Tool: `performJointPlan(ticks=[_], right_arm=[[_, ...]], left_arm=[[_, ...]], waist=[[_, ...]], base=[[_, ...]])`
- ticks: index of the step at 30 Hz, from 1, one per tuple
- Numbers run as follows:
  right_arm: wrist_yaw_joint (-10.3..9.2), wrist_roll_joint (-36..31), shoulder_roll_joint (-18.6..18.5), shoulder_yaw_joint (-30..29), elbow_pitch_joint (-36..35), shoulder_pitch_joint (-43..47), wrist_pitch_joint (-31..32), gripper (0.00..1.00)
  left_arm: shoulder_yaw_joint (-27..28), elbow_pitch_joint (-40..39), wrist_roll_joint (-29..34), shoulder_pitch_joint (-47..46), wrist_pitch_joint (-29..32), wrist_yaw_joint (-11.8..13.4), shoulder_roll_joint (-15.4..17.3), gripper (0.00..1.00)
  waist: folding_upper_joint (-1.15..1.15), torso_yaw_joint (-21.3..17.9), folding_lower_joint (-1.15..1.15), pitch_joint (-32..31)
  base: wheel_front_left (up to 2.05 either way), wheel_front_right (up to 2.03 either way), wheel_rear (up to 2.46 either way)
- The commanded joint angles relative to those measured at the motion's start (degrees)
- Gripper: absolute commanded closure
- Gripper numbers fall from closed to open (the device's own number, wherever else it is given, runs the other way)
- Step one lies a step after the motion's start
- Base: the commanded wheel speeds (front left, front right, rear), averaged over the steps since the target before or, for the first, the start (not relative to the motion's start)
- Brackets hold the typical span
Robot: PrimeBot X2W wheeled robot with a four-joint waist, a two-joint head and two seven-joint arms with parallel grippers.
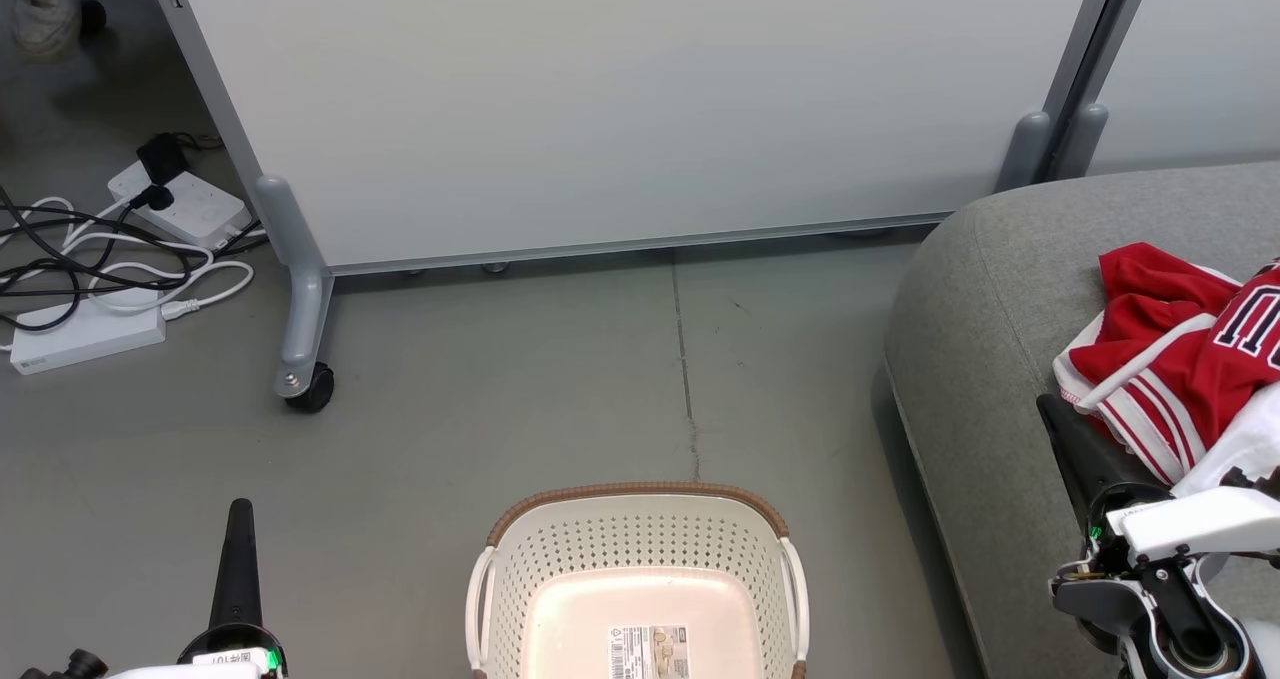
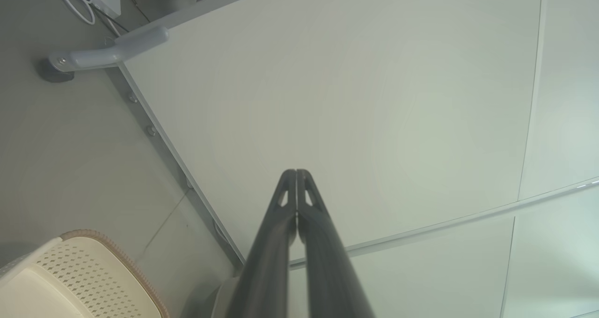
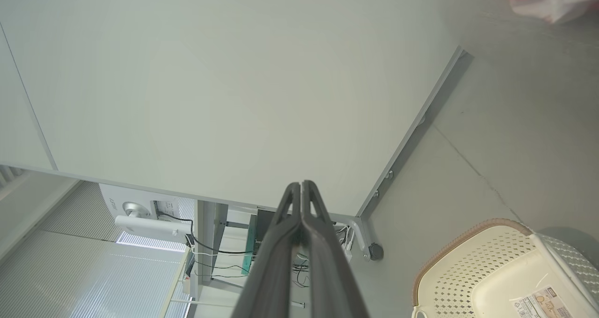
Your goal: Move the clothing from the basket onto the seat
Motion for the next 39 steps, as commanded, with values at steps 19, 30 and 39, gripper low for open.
performJointPlan(ticks=[19, 30, 39], right_arm=[[0.13, 9.1, -0.6, -0.9, 2.2, -3.0, 2.7, 1.0], [0.14, 13.2, -0.6, -1.2, 3.2, -4.1, 3.8, 1.0], [0.14, 14.0, -0.6, -1.3, 3.5, -4.3, 4.0, 1.0]], left_arm=[[2.1, -1.2, -8.1, -1.1, 1.2, -1.8, -1.2, 1.0], [3.0, -1.5, -11.8, -1.2, 1.6, -2.7, -1.8, 1.0], [3.2, -1.6, -12.6, -1.2, 1.7, -2.8, -1.9, 1.0]], waist=[[0.0, -0.6, 0.0, 0.5], [0.0, -0.9, 0.0, 0.7], [0.0, -0.9, 0.0, 0.8]], base=[[0.0, 0.0, 0.0], [0.0, 0.0, 0.0], [0.0, 0.0, 0.0]])
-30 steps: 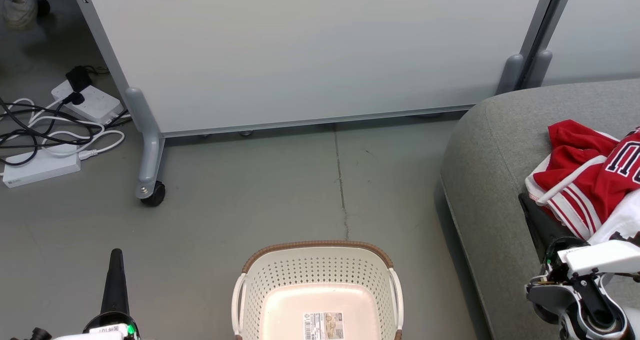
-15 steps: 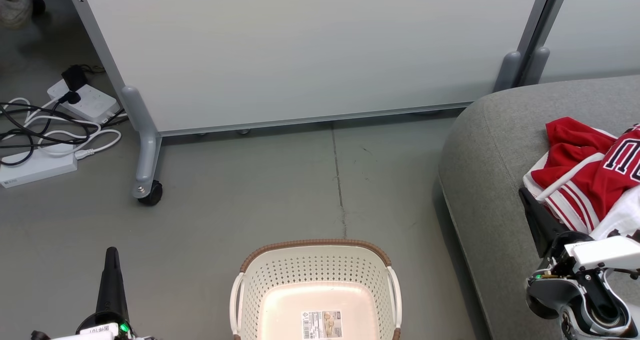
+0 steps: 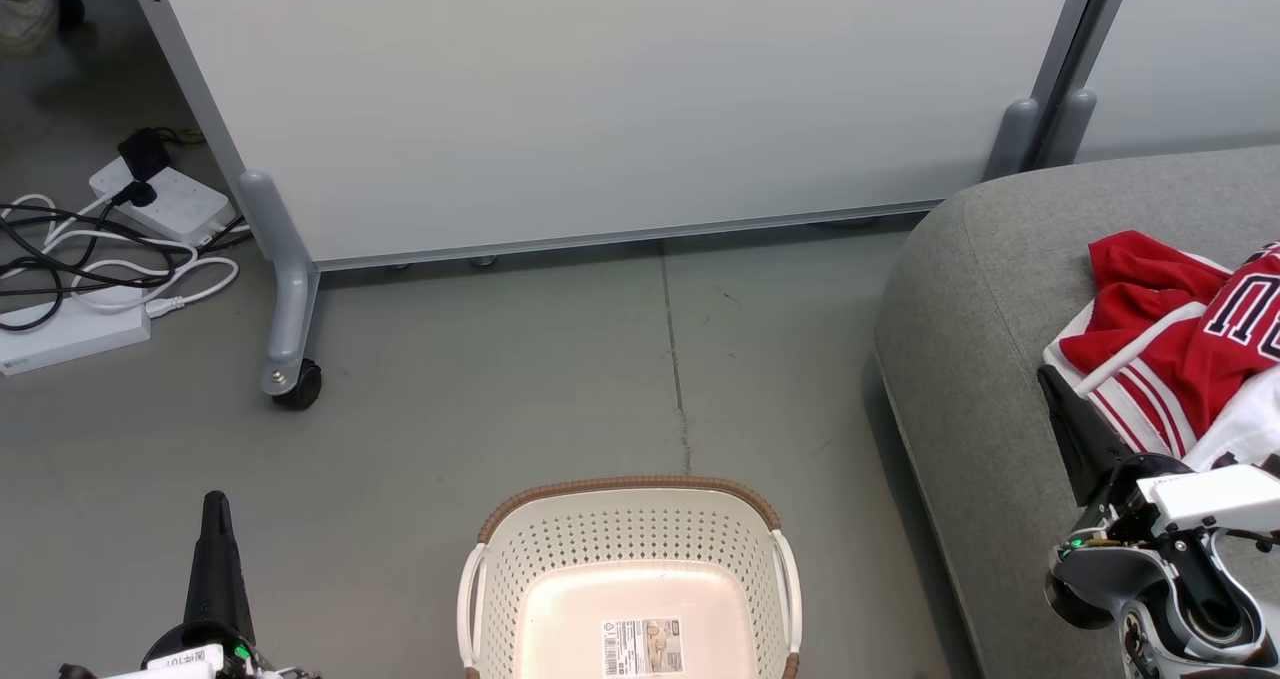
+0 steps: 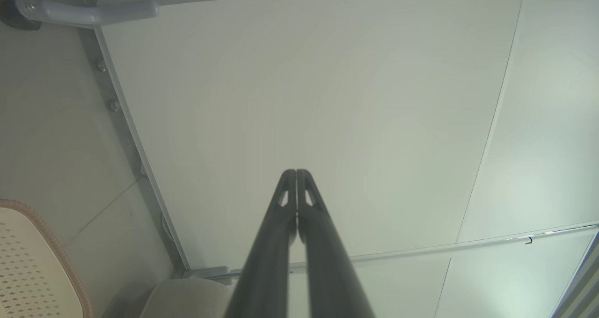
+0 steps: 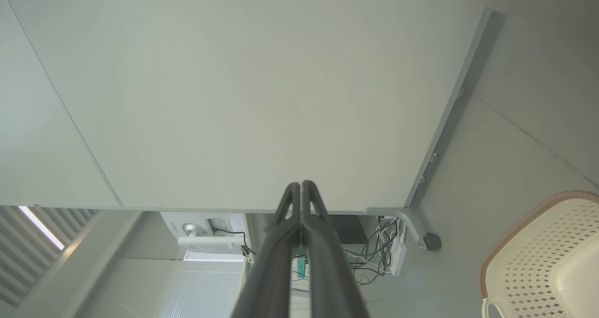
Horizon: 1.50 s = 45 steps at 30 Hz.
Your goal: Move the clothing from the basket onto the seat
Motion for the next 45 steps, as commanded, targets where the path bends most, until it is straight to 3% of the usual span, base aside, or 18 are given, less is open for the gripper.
performJointPlan(ticks=[1, 45], right_arm=[[0.14, 0.3, -0.4, -0.1, 0.0, -0.6, 0.1, 1.0], [0.14, 0.2, -0.3, -0.2, 0.0, -0.6, 0.3, 1.0]], left_arm=[[0.3, -0.2, -0.3, -1.0, 0.0, -0.3, 0.1, 1.0], [0.4, -0.2, -0.1, -1.0, 0.2, -0.3, 0.0, 1.0]], waist=[[0.0, 0.0, 0.0, 0.0], [0.0, 0.0, 0.0, 0.0]], base=[[0.0, 0.0, 0.0], [0.0, 0.0, 0.0]])
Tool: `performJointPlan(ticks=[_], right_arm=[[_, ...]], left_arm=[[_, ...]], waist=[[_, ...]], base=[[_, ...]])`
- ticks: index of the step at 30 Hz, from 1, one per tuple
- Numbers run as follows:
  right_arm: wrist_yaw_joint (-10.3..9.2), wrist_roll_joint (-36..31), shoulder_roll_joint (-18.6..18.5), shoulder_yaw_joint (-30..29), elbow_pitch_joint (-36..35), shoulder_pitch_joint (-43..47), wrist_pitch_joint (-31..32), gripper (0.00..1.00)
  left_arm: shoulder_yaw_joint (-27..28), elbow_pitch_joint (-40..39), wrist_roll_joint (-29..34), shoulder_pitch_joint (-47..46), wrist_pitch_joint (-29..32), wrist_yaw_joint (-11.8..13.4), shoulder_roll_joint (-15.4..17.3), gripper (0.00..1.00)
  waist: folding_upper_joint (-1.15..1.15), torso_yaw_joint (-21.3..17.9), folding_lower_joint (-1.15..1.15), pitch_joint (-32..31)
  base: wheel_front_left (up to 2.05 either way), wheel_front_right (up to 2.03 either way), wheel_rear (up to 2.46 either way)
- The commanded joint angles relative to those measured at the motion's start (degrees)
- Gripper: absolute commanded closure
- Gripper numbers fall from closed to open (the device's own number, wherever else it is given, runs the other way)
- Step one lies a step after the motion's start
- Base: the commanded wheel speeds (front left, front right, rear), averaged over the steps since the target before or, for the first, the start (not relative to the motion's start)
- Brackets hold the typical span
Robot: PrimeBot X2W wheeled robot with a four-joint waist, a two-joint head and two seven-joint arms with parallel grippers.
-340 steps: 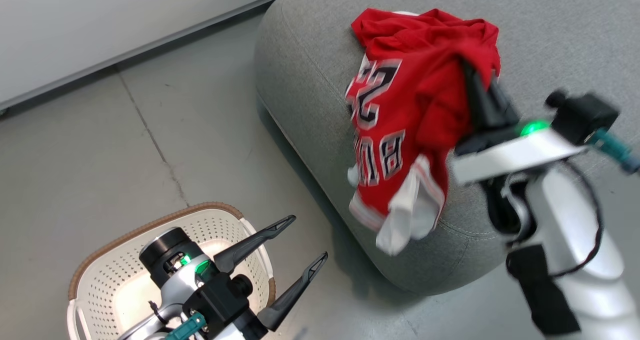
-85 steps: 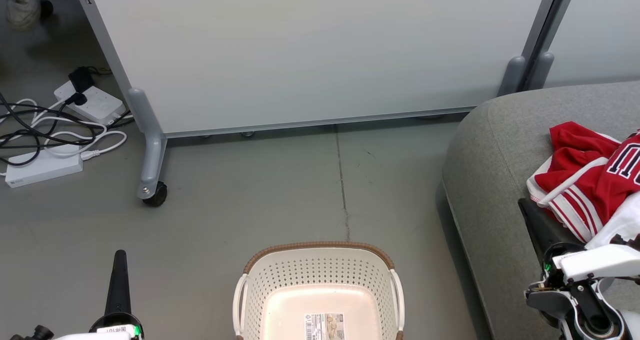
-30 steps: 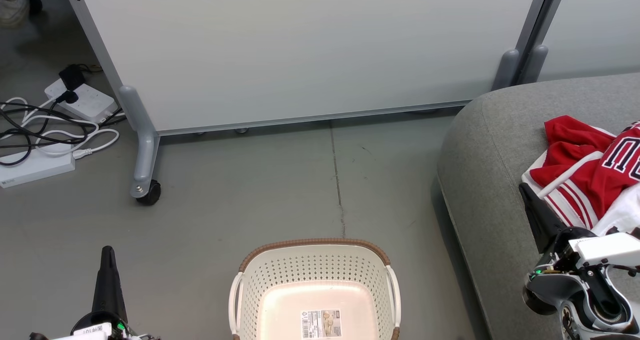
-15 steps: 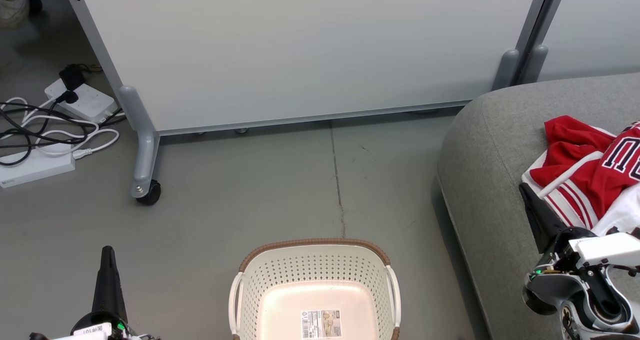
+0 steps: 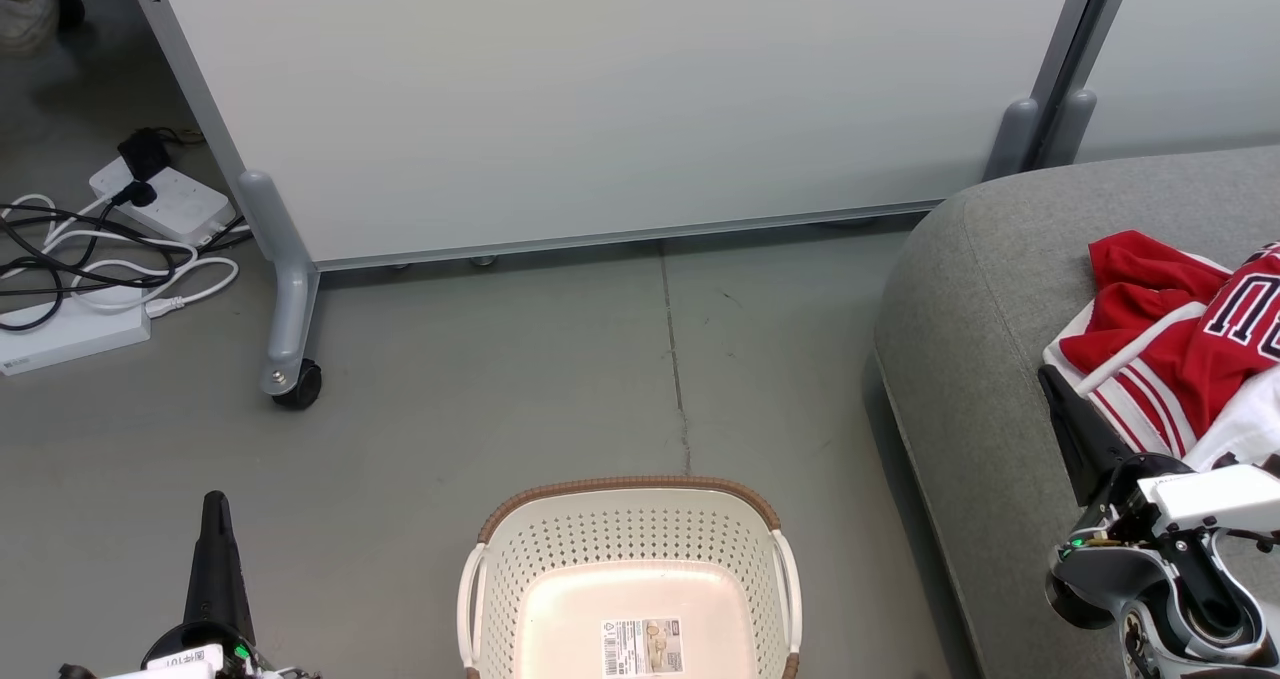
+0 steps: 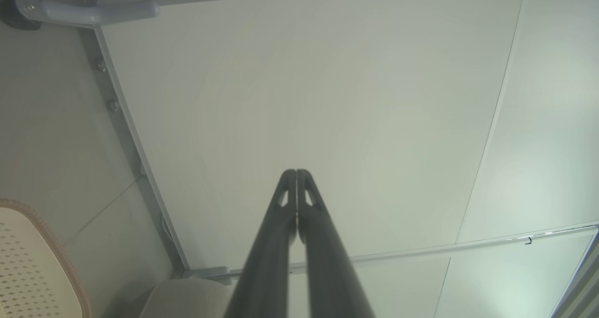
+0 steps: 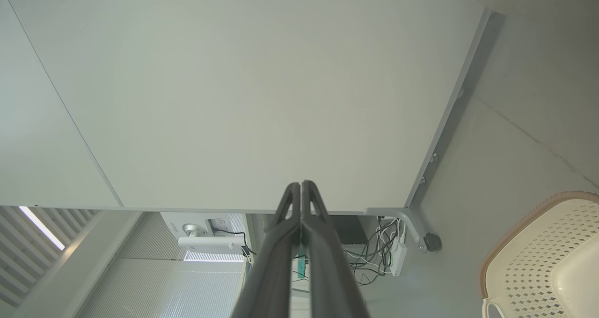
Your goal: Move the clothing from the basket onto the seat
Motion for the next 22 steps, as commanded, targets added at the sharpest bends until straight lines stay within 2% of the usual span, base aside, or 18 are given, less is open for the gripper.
performJointPlan(ticks=[1, 22], right_arm=[[0.14, 0.2, -0.3, -0.1, 0.0, -0.6, 0.3, 1.0], [0.14, 0.1, -0.3, -0.1, 0.0, -0.6, 0.2, 1.0]], left_arm=[[0.3, -0.2, -0.1, -1.0, 0.1, -0.3, 0.1, 1.0], [0.4, -0.2, 0.0, -1.0, 0.2, -0.3, 0.1, 1.0]], waist=[[0.0, 0.0, 0.0, 0.0], [0.0, 0.0, 0.0, 0.0]], base=[[0.0, 0.0, 0.0], [0.0, 0.0, 0.0]])
